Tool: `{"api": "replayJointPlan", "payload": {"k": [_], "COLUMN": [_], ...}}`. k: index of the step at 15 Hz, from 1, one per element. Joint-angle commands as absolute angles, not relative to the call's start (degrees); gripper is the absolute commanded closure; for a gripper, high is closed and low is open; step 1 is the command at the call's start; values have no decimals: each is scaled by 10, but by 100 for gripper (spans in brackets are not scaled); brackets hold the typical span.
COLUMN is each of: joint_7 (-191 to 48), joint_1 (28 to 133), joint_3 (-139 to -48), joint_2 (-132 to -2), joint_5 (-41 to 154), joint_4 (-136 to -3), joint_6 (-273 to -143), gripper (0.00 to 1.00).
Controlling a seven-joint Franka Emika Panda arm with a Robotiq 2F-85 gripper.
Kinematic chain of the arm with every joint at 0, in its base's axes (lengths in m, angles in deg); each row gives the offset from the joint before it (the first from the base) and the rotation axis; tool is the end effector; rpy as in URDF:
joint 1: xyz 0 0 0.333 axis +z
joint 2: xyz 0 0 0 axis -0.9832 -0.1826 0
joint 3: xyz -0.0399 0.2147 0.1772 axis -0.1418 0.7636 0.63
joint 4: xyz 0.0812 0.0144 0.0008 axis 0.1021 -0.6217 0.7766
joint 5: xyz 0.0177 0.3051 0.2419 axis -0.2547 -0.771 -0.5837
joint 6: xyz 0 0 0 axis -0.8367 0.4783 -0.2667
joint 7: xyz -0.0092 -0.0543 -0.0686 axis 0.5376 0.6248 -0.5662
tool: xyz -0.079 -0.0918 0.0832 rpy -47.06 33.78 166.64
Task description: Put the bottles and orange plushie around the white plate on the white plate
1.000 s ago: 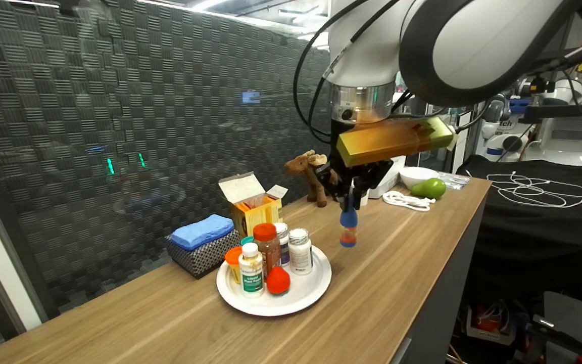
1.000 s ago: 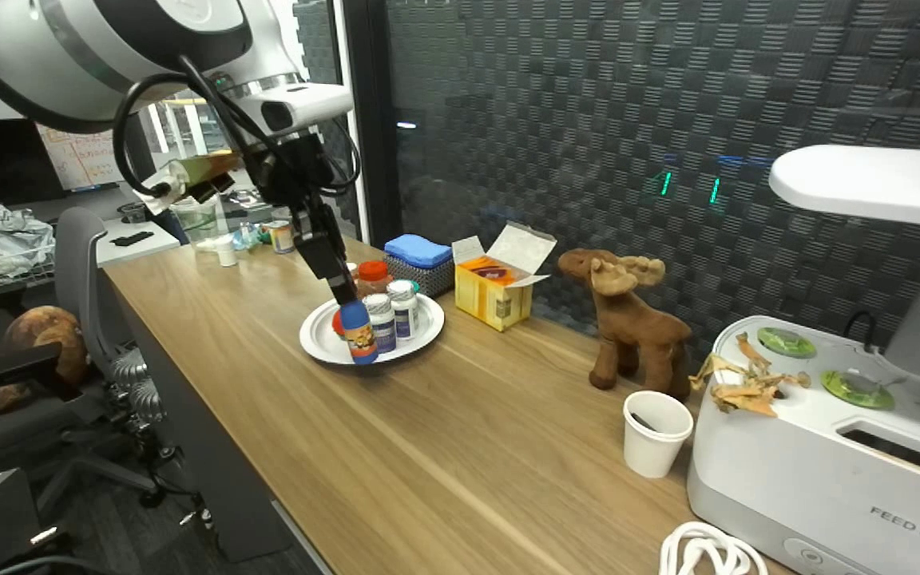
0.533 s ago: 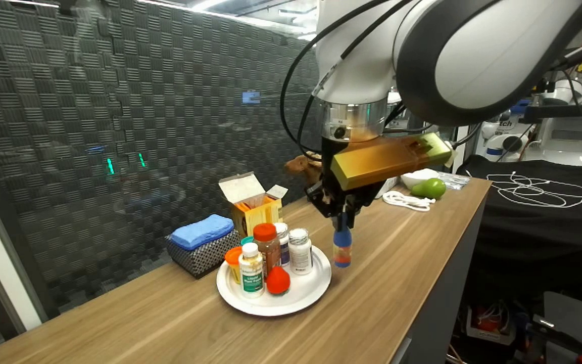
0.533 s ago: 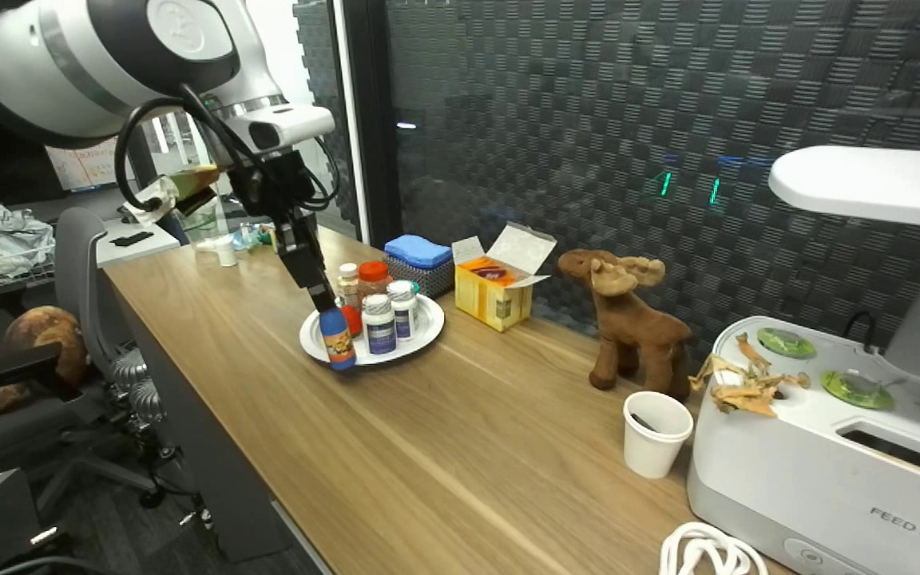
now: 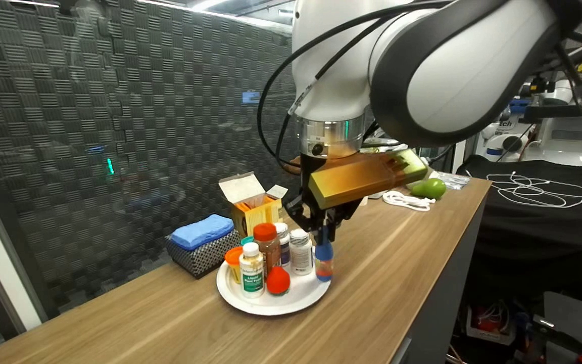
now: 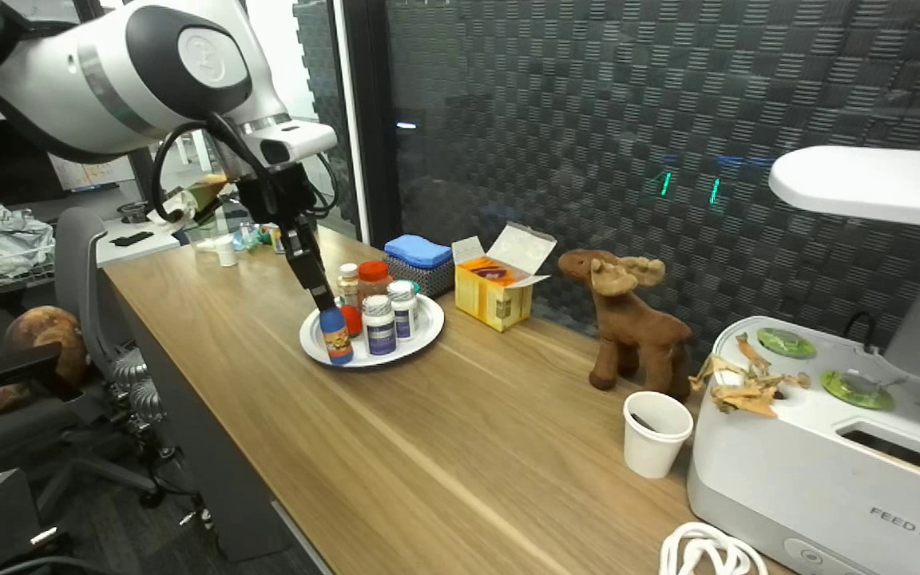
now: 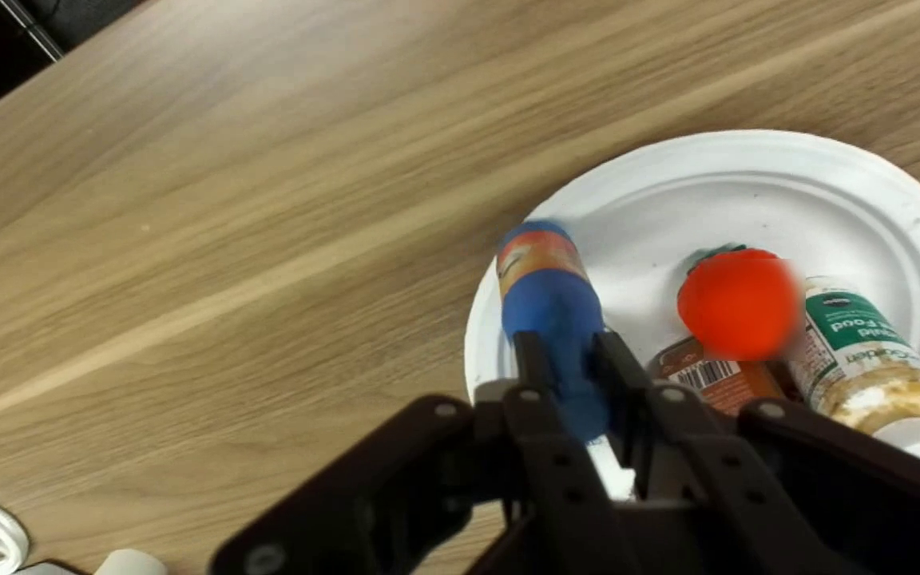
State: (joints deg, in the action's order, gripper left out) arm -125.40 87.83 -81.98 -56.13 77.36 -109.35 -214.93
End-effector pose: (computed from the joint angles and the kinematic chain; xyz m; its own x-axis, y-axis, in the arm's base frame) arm 0.5080 0.1337 0.2414 0.8830 -0.4043 0.2385 -0.4375 -0.8929 0.1060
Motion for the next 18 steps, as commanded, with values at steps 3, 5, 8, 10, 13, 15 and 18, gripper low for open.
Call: {"api": "replayJointPlan", "payload": {"k": [3, 5, 8, 10, 13, 15, 18], "joint_7": [-1236, -1226, -1216, -1214, -1212, -1211, -1211], "joint_1": [898, 901, 901, 902, 904, 905, 905], "joint_3": [-823, -825, -829, -834, -840, -840, -841], "joint_2": [-596, -607, -622, -631, -641, -642, -642], "joint_5": [768, 760, 753, 755, 755, 755, 750], "joint_4": [-1042, -1033, -1024, -1020, -1013, -1012, -1013], "joint_6": [-2146, -2146, -2147, -2151, -2159, -2161, -2168], "gripper": [95, 95, 95, 95, 95, 95, 95]}}
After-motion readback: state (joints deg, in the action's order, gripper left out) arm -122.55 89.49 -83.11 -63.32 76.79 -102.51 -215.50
